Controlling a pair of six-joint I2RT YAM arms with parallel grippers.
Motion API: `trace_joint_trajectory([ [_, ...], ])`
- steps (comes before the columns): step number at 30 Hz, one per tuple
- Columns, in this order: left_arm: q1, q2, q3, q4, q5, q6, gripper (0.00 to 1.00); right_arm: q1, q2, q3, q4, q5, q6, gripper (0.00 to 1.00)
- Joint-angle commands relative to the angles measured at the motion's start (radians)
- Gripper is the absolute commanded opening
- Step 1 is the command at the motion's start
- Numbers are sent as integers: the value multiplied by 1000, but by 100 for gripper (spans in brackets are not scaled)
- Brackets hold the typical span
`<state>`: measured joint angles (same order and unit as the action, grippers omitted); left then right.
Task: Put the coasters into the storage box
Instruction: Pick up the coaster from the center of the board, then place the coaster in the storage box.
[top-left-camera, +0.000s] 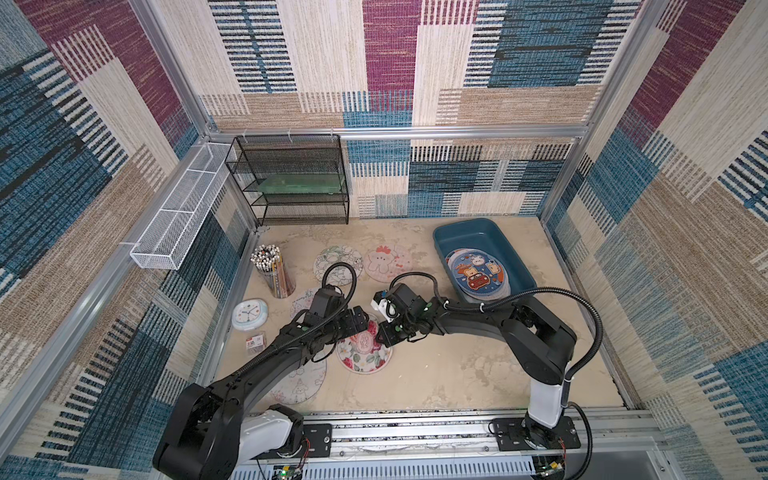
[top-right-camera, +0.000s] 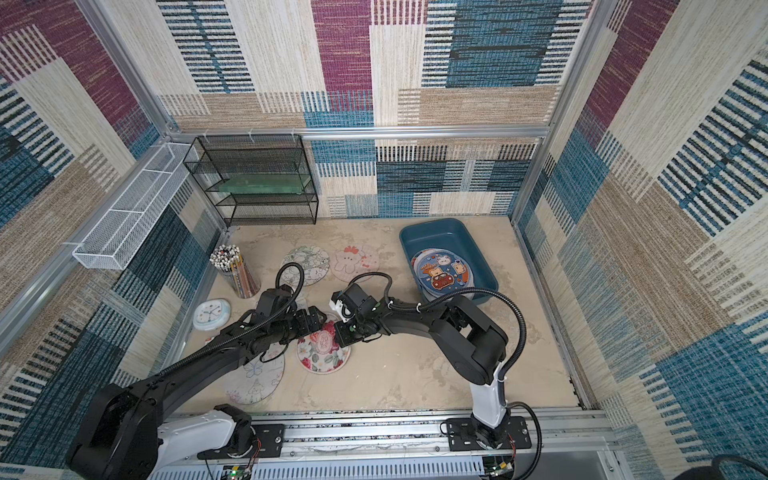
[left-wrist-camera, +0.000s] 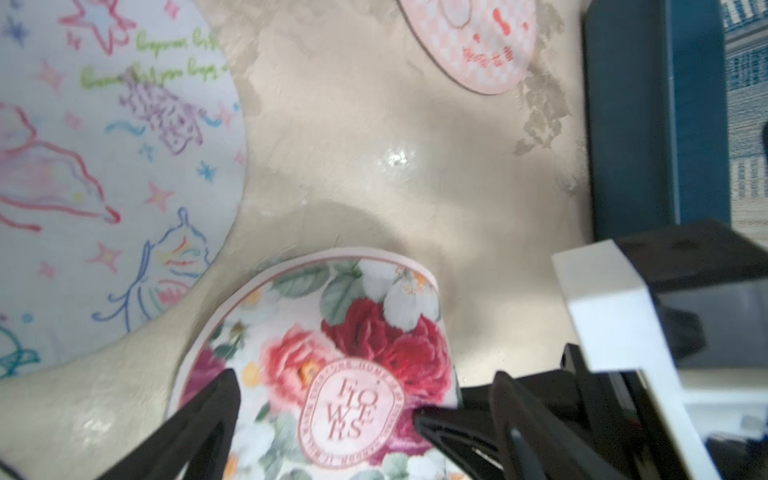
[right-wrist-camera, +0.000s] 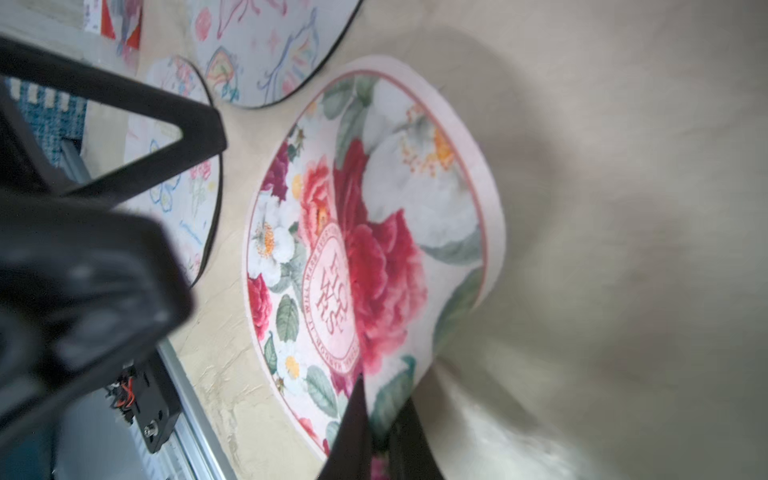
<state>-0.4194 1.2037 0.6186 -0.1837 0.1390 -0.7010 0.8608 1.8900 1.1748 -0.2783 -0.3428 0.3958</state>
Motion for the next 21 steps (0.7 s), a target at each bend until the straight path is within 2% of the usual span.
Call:
trace_joint_trajectory([
  [1, 0, 17, 28, 18, 22, 53, 93, -39, -36, 15, -65, 80, -34, 3],
  [10, 0, 82, 27, 119, 48, 66, 93, -225, -150, 95, -125, 132, -81, 2],
  [21, 0, 152, 58, 176, 59, 91, 93, -519, -237, 211, -108, 150, -99, 3],
])
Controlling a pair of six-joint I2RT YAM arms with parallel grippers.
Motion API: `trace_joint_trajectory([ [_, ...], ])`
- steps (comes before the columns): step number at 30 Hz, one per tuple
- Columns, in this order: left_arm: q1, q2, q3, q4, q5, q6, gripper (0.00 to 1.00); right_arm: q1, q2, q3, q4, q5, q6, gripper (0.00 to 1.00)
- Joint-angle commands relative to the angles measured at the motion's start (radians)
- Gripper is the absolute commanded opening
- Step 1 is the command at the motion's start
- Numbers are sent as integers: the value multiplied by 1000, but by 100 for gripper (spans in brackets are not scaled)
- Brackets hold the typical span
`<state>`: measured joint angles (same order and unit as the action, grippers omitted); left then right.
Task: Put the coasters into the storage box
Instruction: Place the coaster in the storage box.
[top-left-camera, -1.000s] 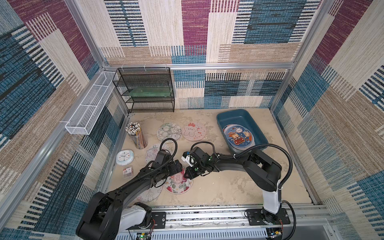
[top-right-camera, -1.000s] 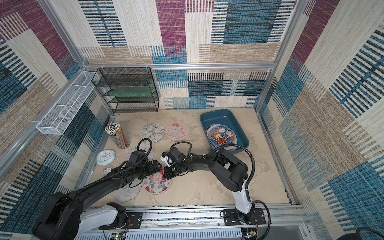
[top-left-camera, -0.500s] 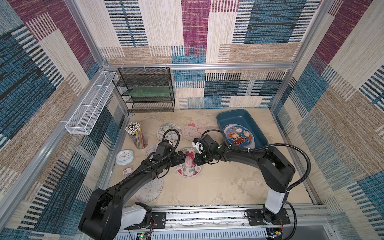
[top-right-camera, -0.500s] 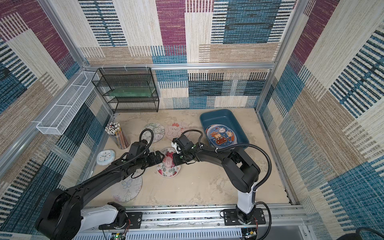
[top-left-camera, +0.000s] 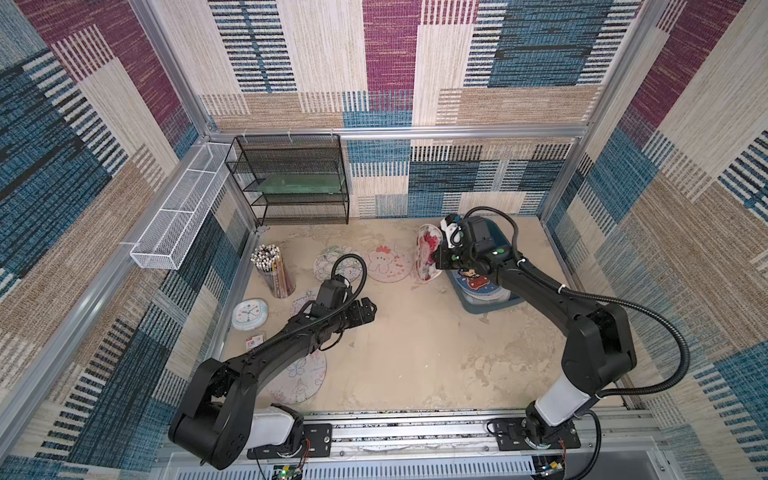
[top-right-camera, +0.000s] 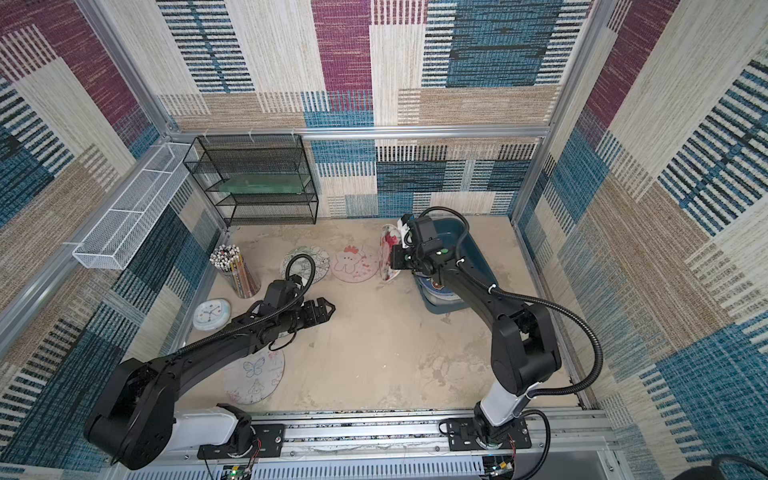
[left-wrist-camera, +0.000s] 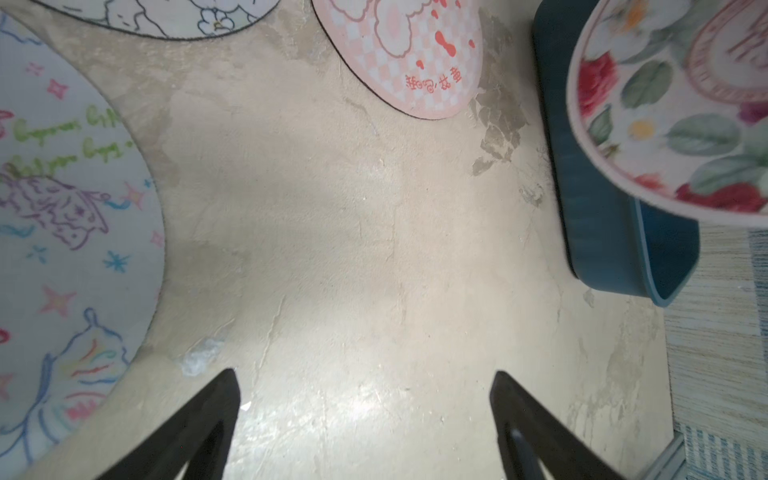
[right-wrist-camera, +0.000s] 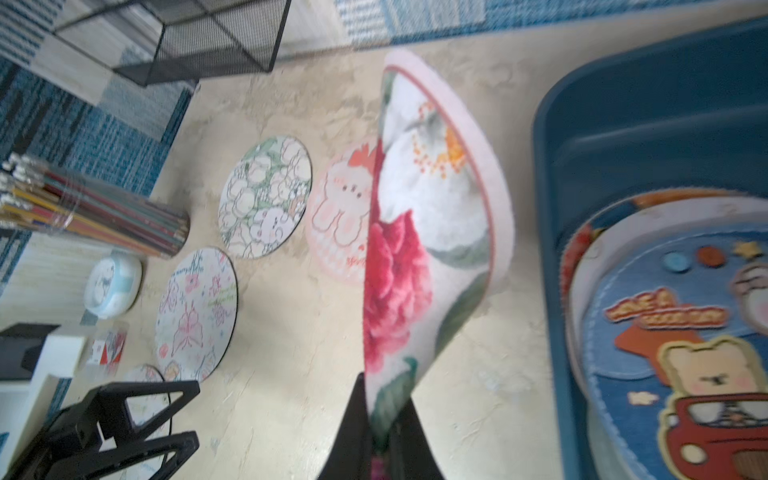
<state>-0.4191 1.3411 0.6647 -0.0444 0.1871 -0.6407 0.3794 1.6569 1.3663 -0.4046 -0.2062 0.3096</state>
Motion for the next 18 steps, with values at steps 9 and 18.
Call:
trace_joint_trajectory([
  [9, -1, 62, 38, 46, 24, 33, 93, -198, 43, 47, 53, -32, -1, 2],
  [18, -1, 71, 66, 43, 15, 45, 93, -279, 104, 1, 108, -57, 16, 1],
])
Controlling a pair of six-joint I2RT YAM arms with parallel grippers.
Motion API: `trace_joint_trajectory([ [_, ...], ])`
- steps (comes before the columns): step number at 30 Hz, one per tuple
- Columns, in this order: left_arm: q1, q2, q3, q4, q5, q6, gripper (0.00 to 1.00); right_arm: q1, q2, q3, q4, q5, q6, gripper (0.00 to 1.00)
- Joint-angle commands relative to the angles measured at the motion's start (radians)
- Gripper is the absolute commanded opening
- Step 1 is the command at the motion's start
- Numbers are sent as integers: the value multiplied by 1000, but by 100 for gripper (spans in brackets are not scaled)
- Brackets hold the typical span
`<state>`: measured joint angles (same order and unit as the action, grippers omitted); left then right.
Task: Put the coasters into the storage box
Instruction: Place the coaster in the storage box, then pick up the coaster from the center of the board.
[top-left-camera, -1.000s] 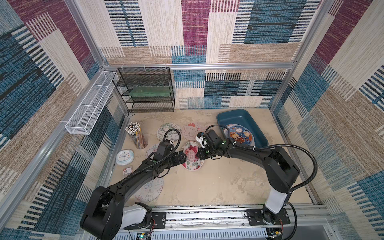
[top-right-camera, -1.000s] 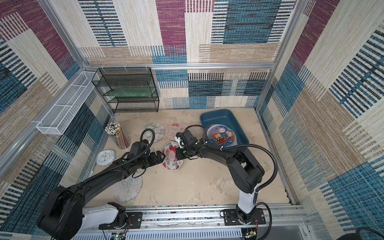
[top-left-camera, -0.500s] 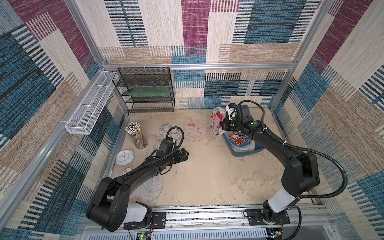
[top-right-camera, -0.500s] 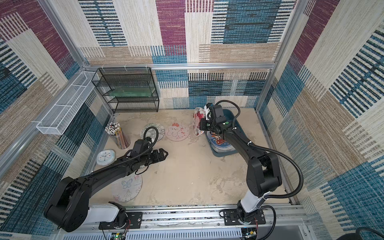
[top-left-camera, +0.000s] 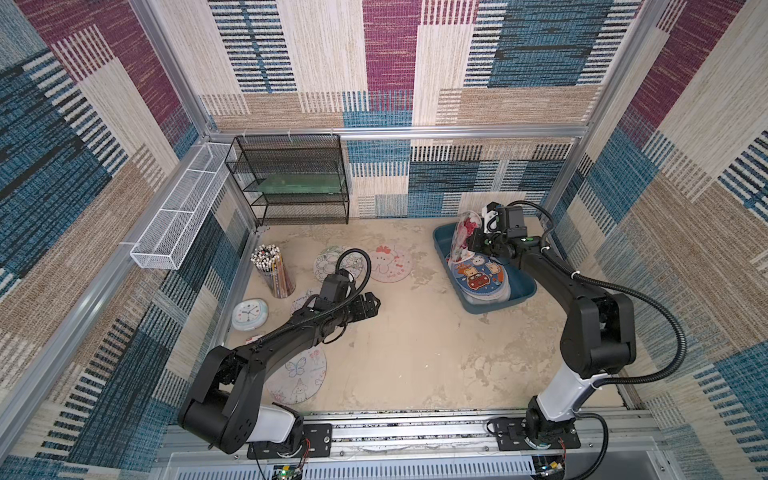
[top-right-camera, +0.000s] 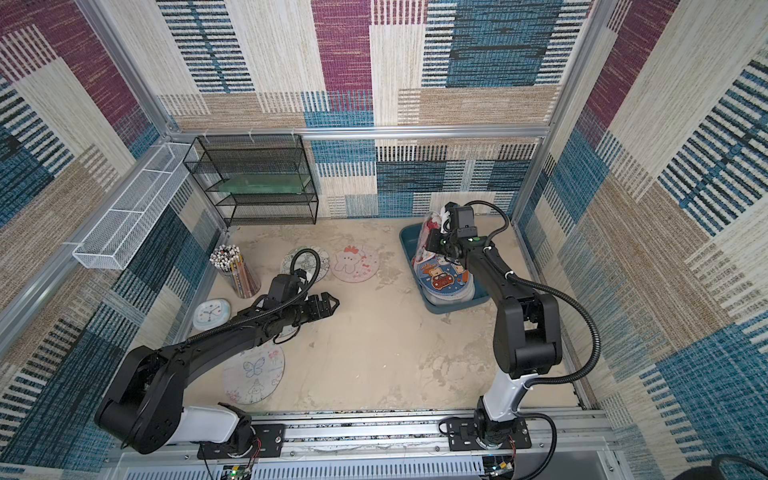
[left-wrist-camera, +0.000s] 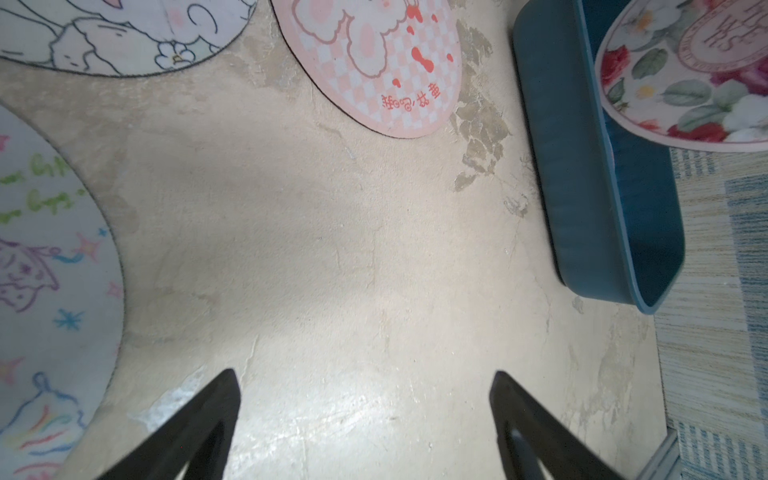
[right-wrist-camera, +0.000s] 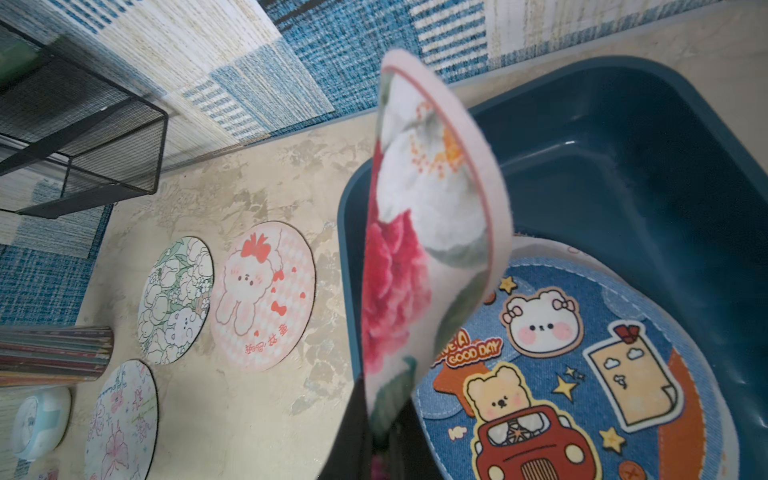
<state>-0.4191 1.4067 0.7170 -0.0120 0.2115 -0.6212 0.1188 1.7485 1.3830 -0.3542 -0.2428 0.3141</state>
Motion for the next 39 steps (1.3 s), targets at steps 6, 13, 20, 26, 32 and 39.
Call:
trace_joint_trajectory([
  [6, -1, 28, 33, 12, 5, 25, 93, -94, 74, -89, 71, -27, 20, 1],
  [13, -1, 35, 45, 5, 2, 26, 93, -128, 39, -199, 89, 18, 20, 2],
  [20, 0, 38, 50, 19, 12, 23, 93, -133, 19, -245, 84, 69, 19, 18],
  [26, 0, 31, 63, -6, -2, 27, 93, -133, -62, -296, 118, 98, 18, 42],
  [32, -1, 17, 79, -35, -35, 26, 93, -120, -177, -317, 113, 132, 1, 72],
  [39, 0, 6, 81, -94, -91, 5, 93, -58, -268, -326, 96, 137, -20, 87],
])
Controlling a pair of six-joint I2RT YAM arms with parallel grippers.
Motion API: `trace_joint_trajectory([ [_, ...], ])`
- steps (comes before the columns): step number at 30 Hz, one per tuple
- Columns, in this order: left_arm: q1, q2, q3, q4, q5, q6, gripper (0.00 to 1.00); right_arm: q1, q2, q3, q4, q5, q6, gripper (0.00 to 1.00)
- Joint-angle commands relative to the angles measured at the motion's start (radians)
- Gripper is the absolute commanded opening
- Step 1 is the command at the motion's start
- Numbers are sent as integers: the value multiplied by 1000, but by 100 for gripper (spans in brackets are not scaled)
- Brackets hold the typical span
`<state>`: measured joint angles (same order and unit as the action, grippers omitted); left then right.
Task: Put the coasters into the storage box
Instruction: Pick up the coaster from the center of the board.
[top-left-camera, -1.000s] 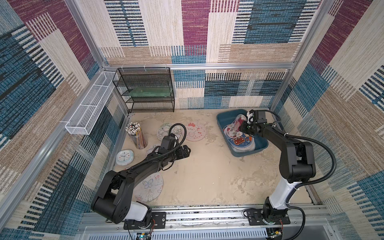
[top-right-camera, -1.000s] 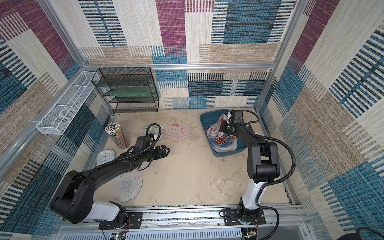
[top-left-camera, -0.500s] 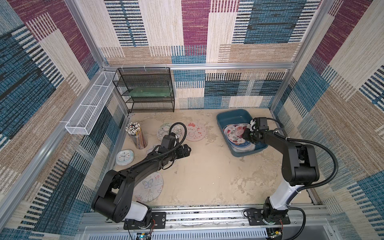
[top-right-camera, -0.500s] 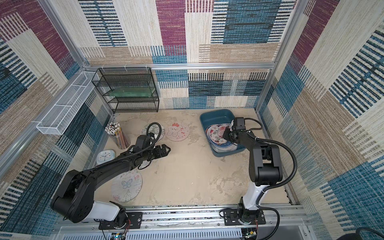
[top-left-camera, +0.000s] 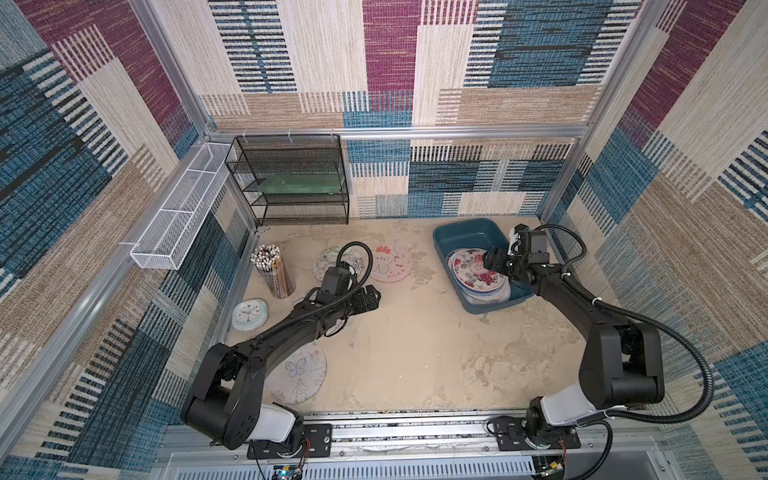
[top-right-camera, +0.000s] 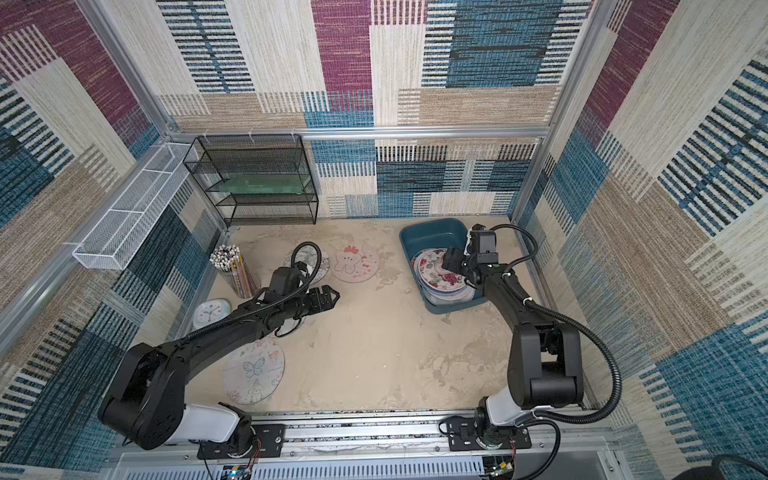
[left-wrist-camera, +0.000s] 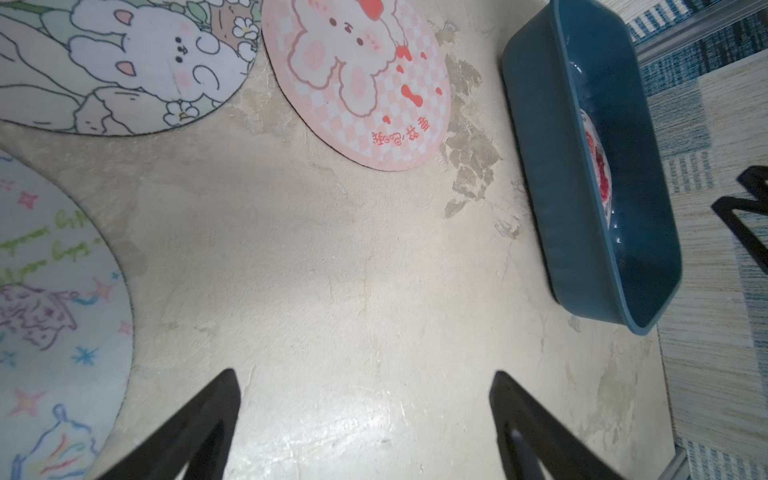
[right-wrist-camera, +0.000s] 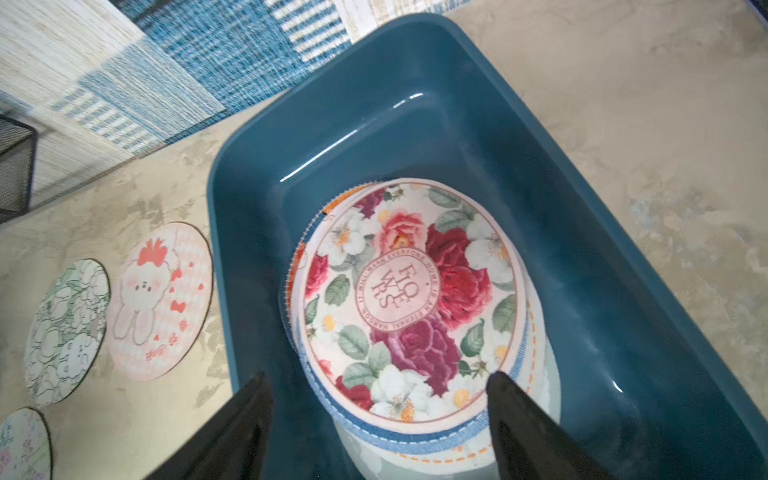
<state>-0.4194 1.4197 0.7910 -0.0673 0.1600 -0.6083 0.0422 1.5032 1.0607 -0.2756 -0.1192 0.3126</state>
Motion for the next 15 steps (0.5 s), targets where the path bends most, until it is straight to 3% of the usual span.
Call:
trace_joint_trajectory([
  [1, -1, -8, 10, -52, -54, -8, 93, 37, -33, -6, 18, 10, -18, 90],
  [3, 0, -10, 25, -108, -99, -9, 93, 84, -45, -3, 8, 26, -10, 100],
  [4, 0, -10, 41, -146, -134, -6, 93, 113, -48, -2, 3, 36, -6, 95],
  [9, 1, -16, 93, -314, -273, 14, 94, 264, -40, 16, -11, 107, -1, 95],
  [15, 7, -26, 96, -367, -339, 0, 98, 386, 12, 36, 23, 50, 15, 95],
])
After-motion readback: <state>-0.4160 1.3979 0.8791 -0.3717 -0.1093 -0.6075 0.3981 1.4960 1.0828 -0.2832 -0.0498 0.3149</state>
